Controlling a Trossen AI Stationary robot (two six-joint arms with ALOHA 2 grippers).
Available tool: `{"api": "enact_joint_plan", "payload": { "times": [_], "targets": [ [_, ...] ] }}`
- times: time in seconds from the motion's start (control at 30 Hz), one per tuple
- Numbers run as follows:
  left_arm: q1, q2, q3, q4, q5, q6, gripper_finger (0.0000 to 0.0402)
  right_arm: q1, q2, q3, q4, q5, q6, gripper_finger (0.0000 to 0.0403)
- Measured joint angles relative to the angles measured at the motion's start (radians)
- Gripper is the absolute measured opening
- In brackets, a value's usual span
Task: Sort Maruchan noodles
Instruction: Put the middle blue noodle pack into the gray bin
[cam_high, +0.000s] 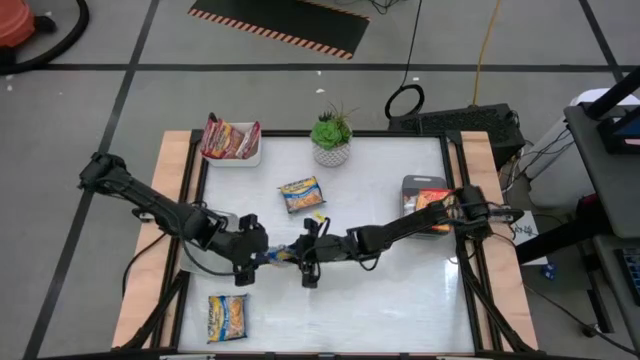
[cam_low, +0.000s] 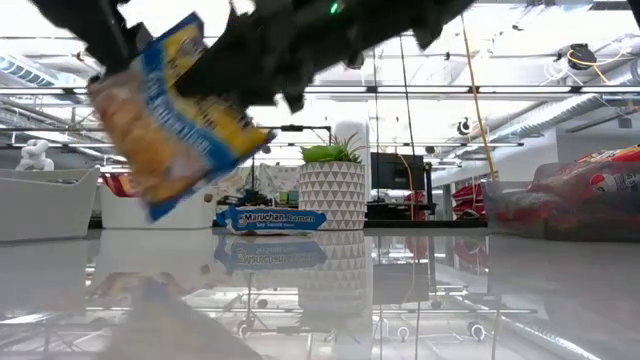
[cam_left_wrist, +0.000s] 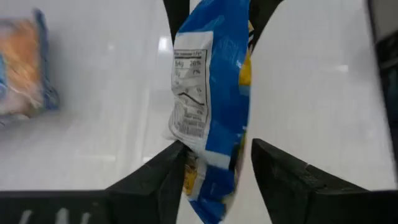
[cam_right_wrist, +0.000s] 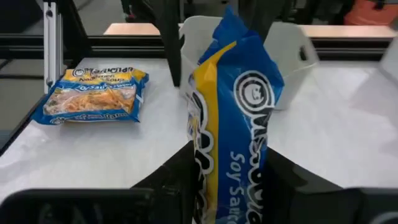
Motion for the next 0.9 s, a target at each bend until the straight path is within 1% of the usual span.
{"api": "enact_joint_plan", "payload": {
  "times": [0.13, 0.27, 0.37, 0.53, 0.63, 0.83, 0.9],
  "targets": [
    [-0.014, -0.044, 0.037, 0.004, -0.064, 0.005, 0.0222, -0.002, -0.079, 0.000, -0.096, 0.011, -0.025, 0.0107],
    [-0.026, -0.079, 0.066, 0.008, -0.146, 0.035, 0.0255, -0.010, -0.148, 0.000, -0.153, 0.010, -0.057, 0.0106],
    [-0.036, -0.101, 0.081, 0.012, -0.180, 0.059, 0.0273, -0.021, -0.188, 0.001, -0.199, 0.010, -0.062, 0.0106],
    [-0.032, -0.121, 0.083, 0.073, -0.186, 0.151, 0.0283, -0.047, -0.215, 0.008, -0.218, -0.003, -0.029, 0.0106],
    [-0.009, -0.121, 0.083, 0.123, -0.187, 0.207, 0.0283, -0.064, -0.219, 0.035, -0.282, 0.002, 0.001, 0.0105],
    [0.106, -0.120, 0.083, 0.137, -0.167, 0.218, 0.0283, -0.075, -0.219, 0.074, -0.359, 0.002, -0.005, 0.0105],
    [0.153, -0.121, 0.083, 0.139, -0.112, 0.219, 0.0283, -0.075, -0.219, 0.079, -0.375, 0.002, -0.023, 0.0105]
  ]
}}
